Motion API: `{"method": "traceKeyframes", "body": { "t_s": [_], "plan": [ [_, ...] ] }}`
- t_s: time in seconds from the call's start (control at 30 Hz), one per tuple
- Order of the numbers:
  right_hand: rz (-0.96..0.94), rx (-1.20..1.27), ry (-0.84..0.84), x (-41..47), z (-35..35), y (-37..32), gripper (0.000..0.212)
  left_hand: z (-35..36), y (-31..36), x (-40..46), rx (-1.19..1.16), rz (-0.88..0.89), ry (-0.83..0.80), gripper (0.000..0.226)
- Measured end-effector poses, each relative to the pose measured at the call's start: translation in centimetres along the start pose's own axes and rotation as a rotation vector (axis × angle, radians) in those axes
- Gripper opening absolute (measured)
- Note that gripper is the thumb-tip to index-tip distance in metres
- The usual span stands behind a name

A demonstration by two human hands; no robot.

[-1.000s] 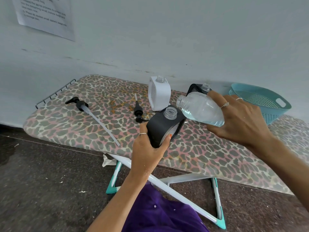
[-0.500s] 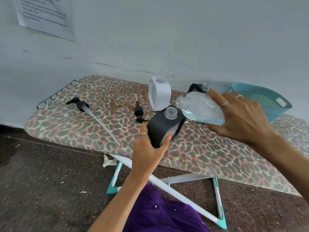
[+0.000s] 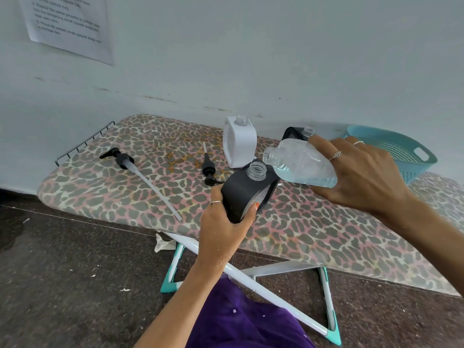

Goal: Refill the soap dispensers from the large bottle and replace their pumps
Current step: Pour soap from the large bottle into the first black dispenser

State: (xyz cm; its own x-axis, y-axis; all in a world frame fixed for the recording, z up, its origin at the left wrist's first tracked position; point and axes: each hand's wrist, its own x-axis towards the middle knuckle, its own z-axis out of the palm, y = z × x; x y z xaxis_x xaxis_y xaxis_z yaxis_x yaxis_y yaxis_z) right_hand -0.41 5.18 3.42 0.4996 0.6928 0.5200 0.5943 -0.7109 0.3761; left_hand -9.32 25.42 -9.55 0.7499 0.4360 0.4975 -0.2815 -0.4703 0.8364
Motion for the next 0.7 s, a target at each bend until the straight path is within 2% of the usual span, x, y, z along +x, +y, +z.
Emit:
{"method": "traceKeyframes", "body": {
  "t_s": [0.7],
  "plan": [
    [-0.006,-0.018,-0.015,0.11,0.05,0.34,0.079,0.11,-0.34,0.07,0.008,0.023,0.006,0.050]
  ]
}}
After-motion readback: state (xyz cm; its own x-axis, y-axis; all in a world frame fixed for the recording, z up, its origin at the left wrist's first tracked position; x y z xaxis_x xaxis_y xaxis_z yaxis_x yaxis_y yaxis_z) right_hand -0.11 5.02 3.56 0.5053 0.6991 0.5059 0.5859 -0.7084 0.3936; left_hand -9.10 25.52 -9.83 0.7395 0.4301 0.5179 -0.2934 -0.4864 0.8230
